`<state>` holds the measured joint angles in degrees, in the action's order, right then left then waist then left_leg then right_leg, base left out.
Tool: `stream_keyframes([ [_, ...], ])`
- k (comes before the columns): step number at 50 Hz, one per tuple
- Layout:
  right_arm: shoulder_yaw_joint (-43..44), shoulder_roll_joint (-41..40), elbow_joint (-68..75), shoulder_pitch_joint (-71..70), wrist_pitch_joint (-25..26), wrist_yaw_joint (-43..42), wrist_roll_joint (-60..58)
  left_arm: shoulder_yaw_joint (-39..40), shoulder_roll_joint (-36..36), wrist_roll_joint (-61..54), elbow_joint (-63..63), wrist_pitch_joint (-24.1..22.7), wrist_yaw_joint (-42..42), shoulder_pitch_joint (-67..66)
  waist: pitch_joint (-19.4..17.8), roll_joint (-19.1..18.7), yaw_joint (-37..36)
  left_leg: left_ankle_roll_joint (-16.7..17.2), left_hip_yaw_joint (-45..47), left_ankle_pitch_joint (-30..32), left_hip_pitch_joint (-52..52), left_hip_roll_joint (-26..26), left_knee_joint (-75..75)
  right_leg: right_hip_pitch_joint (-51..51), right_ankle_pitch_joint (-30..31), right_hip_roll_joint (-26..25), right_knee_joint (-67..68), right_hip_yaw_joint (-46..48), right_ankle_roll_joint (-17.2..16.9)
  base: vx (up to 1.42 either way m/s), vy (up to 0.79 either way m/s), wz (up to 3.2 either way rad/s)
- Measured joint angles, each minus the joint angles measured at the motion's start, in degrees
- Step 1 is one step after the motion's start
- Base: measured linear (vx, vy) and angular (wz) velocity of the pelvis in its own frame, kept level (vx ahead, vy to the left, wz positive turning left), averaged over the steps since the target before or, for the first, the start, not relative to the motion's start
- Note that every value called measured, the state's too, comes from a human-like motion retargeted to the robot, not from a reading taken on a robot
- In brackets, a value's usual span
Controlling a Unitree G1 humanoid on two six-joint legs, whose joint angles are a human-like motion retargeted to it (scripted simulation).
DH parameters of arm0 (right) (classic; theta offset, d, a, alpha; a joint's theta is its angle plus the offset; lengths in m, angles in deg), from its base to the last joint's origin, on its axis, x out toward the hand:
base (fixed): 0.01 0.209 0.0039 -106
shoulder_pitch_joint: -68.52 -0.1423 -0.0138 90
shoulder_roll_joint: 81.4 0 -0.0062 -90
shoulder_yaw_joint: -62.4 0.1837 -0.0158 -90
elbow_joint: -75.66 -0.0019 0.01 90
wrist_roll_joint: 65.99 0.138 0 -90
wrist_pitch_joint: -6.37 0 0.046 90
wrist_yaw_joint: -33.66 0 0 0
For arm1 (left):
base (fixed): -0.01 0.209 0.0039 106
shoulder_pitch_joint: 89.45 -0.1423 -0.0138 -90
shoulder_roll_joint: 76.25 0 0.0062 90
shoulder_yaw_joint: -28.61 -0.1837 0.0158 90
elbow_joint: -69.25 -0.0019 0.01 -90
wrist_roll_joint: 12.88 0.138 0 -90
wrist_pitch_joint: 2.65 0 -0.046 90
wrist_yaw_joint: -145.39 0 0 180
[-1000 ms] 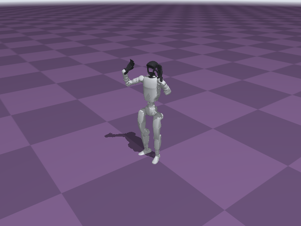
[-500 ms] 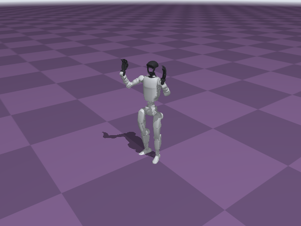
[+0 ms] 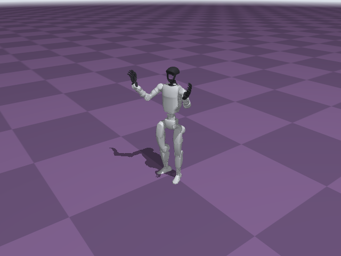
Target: In place motions
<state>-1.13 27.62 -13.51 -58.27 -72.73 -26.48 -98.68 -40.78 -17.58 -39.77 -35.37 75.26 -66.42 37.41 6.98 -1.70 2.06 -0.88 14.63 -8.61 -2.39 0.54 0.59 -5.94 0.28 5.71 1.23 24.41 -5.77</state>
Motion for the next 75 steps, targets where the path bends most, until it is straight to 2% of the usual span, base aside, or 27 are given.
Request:
stream_keyframes([
  [5,-1.5,-0.6,-2.2,-0.6,-4.2,-1.8,2.3,1.5,0.8,-1.6,2.1,-3.9,-6.0,-0.3,0.3,-0.2,0.1,0.0,0.0,0.0,-0.1,0.1,0.0,-0.1,0.0,0.0,0.0,0.0,0.0,0.0,0.0,0.0],
  [10,-9.7,5.1,-6.8,-1.8,-8.4,1.5,-6.3,-5.3,-1.8,4.7,6.4,-6.8,-3.9,1.9,0.6,-0.3,-0.1,-0.1,0.0,0.0,-0.2,0.3,0.0,-0.3,0.0,0.1,0.0,0.0,-0.1,0.0,0.0,0.0],
  [14,-16.9,11.8,-11.3,-3.9,-14.8,6.2,-17.4,-13.8,-4.2,16.3,10.2,-12.4,-1.6,6.0,0.9,-0.3,-0.4,-0.2,-0.2,0.0,-0.2,0.5,0.0,-0.4,0.0,0.2,0.0,0.1,-0.1,0.0,0.0,0.0],
  [17,-20.6,16.8,-14.7,-5.8,-18.6,9.1,-27.9,-19.0,-6.4,32.8,13.1,-15.3,-2.2,9.5,0.8,-0.2,-0.6,-0.2,-0.4,0.0,-0.2,0.6,0.0,-0.6,0.0,0.3,0.0,0.2,-0.1,0.0,0.0,0.0],
  [19,-21.2,19.0,-16.5,-6.5,-17.4,8.5,-33.9,-20.5,-8.1,46.2,14.8,-13.3,-4.5,11.4,0.4,-0.2,-0.8,-0.3,-0.4,0.0,-0.3,0.6,0.1,-0.7,0.0,0.3,0.0,0.2,-0.1,0.0,0.0,0.0],
  [21,-20.6,18.9,-16.8,-6.4,-13.9,6.2,-37.2,-20.8,-9.1,57.1,15.9,-8.2,-9.1,12.5,0.0,-0.2,-1.0,-0.3,-0.4,0.0,-0.4,0.7,0.1,-0.8,0.0,0.3,0.0,0.2,-0.1,0.0,0.0,0.0],
  [22,-19.8,18.3,-16.5,-6.1,-12.5,5.4,-37.5,-20.4,-9.5,61.1,16.1,-5.8,-11.5,12.6,-0.1,-0.2,-1.1,-0.3,-0.4,0.0,-0.4,0.6,0.1,-0.8,0.0,0.3,0.0,0.1,-0.1,0.0,0.0,0.0],
  [24,-17.6,16.2,-14.8,-4.8,-11.4,5.1,-35.3,-18.8,-9.8,64.3,15.3,-4.1,-14.9,11.6,0.0,-0.3,-1.1,-0.3,-0.3,0.1,-0.3,0.6,0.1,-0.6,0.0,0.4,0.0,0.1,-0.1,0.0,0.0,0.0],
  [28,-11.7,11.2,-9.8,-1.7,-9.4,3.2,-27.3,-13.5,-8.0,56.0,10.7,-5.8,-15.2,6.8,0.4,-0.4,-0.8,-0.2,-0.4,0.2,0.2,0.6,0.0,-0.2,0.1,0.4,0.0,0.2,-0.1,0.0,0.0,0.0],
  [31,-6.4,7.2,-5.5,0.0,-6.5,0.2,-22.6,-8.9,-5.4,43.4,5.7,-5.8,-11.3,3.7,0.5,-0.3,-0.6,-0.2,-0.5,0.3,0.3,0.7,0.0,-0.1,0.1,0.5,-0.1,0.4,-0.1,0.0,0.0,0.0],
  [35,-0.7,1.0,-1.0,0.3,-3.4,-2.8,-13.4,-5.6,-1.5,24.4,-0.5,-3.3,-7.5,2.6,0.7,-0.2,-0.6,-0.2,-0.8,0.4,0.4,0.9,0.0,-0.3,0.1,0.7,-0.1,0.7,-0.1,0.0,0.0,0.0],
  [40,0.6,-3.5,0.0,-0.6,-5.8,0.1,-0.6,-5.0,1.8,13.3,-2.2,-1.5,-4.0,2.4,0.8,-0.3,-0.5,-0.3,-0.8,0.4,0.2,1.0,0.0,-0.5,0.1,0.7,-0.1,0.7,-0.1,0.0,0.0,0.0],
  [44,-2.6,-1.9,-0.8,-0.8,-6.7,-0.4,-3.1,-6.3,0.9,16.9,-0.5,-2.1,-6.4,2.8,0.7,-0.4,-0.6,-0.3,-0.7,0.4,0.0,1.0,0.0,-0.6,0.1,0.7,-0.1,0.6,-0.1,0.0,0.0,0.0],
  [47,-7.0,0.5,-2.5,-1.9,-7.5,1.6,-8.6,-8.4,-0.4,23.1,1.5,-4.6,-7.8,4.0,0.7,-0.6,-0.6,-0.3,-0.5,0.4,0.0,1.0,0.0,-0.5,0.2,0.7,0.0,0.4,0.0,0.0,0.0,0.0],
  [52,-15.9,5.9,-7.1,-5.0,-12.6,5.8,-18.5,-14.5,-4.1,39.4,7.0,-9.2,-12.6,7.8,0.6,-0.9,-0.6,-0.3,-0.3,0.4,0.1,0.9,-0.1,-0.2,0.2,0.7,0.0,0.3,0.1,0.0,0.0,0.0],
  [58,-23.6,13.3,-13.5,-7.9,-19.6,9.3,-33.1,-20.6,-8.1,60.0,15.1,-7.4,-18.9,12.1,0.3,-1.0,-0.6,-0.2,-0.2,0.3,0.1,0.7,-0.1,-0.1,0.1,0.6,0.0,0.1,0.0,0.0,0.0,0.0],
  [61,-23.4,14.4,-14.9,-7.8,-18.8,7.7,-36.4,-20.7,-8.6,62.5,17.5,-7.3,-19.7,12.2,-0.1,-1.0,-0.6,-0.3,-0.2,0.3,0.0,0.6,0.0,-0.1,0.1,0.4,0.1,0.1,0.1,0.0,0.0,0.0],
  [65,-18.7,10.4,-12.6,-5.2,-16.1,5.6,-33.1,-16.9,-7.3,56.6,17.7,-8.3,-18.4,8.7,-0.8,-0.9,-0.4,-0.2,-0.3,0.3,-0.1,0.5,0.0,-0.3,0.1,0.3,0.1,0.1,0.1,0.0,0.0,0.0],
  [70,-9.2,1.1,-6.0,-2.8,-9.3,2.4,-23.2,-11.5,-2.6,34.2,12.8,-7.0,-9.3,3.4,-1.4,-0.6,-0.2,-0.1,-0.5,0.5,-0.1,0.4,0.0,-0.3,0.1,0.3,0.1,0.2,0.1,0.0,0.0,0.0],
  [73,-3.8,-4.3,-2.1,-2.1,-5.5,0.3,-12.6,-8.8,0.1,20.9,8.0,-7.1,-4.1,0.4,-1.5,-0.4,-0.1,0.0,-0.6,0.6,0.0,0.3,-0.1,-0.2,0.0,0.2,0.1,0.2,0.2,0.0,0.0,0.0],
  [75,-1.3,-6.8,0.0,-1.1,-5.7,-0.3,-3.4,-7.2,1.4,14.5,4.7,-7.0,-0.9,-2.0,-1.7,-0.4,0.0,0.1,-0.6,0.6,0.1,0.2,-0.1,-0.1,0.0,0.1,0.1,0.2,0.2,0.0,0.0,0.0],
])
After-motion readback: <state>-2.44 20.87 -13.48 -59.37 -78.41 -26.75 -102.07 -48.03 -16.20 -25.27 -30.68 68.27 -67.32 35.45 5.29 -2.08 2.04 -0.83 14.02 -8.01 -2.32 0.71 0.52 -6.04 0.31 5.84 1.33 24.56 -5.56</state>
